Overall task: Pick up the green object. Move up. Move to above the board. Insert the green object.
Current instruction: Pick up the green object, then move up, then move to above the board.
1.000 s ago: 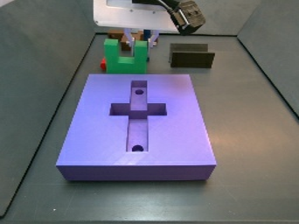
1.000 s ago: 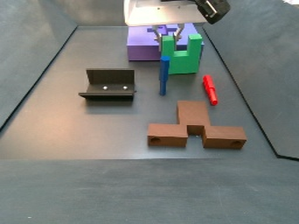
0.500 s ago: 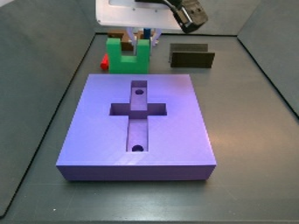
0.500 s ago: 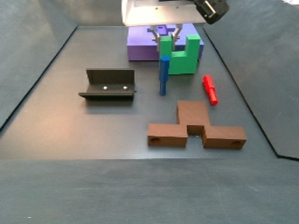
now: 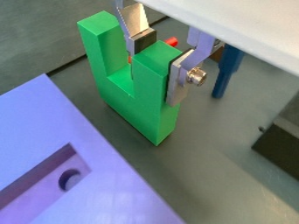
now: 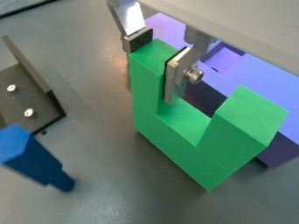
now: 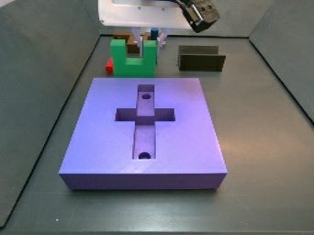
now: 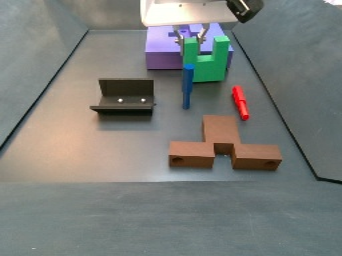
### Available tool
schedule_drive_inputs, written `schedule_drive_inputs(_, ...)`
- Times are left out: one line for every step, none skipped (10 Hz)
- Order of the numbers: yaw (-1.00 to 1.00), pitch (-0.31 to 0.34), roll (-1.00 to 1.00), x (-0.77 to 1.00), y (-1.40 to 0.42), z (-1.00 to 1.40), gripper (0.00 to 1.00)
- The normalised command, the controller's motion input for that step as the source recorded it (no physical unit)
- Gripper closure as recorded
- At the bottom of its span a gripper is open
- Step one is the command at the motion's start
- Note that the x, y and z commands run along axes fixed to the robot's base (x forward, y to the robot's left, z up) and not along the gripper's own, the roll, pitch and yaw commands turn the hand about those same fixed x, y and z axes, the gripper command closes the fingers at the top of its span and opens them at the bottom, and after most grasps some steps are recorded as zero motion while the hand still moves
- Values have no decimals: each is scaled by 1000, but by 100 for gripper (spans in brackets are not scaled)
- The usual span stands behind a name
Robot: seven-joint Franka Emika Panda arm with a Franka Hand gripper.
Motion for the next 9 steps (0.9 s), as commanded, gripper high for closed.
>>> schedule_drive_inputs(0, 0, 0, 0, 0, 0, 100)
schedule_drive_inputs(0, 0, 0, 0, 0, 0, 100)
schedule_drive_inputs(0, 0, 0, 0, 0, 0, 100)
schedule_drive_inputs(0, 0, 0, 0, 0, 833, 100)
schedule_drive_inputs(17, 28, -17, 30, -40, 745, 100)
schedule_drive_inputs(21, 55, -21, 19, -37, 499, 100)
schedule_drive_inputs(0, 0, 0, 0, 0, 1400, 100)
schedule_drive_inputs(-12, 13, 7, -7, 5, 1400, 100)
schedule_drive_inputs(-6, 25, 5, -46, 8, 1400, 100)
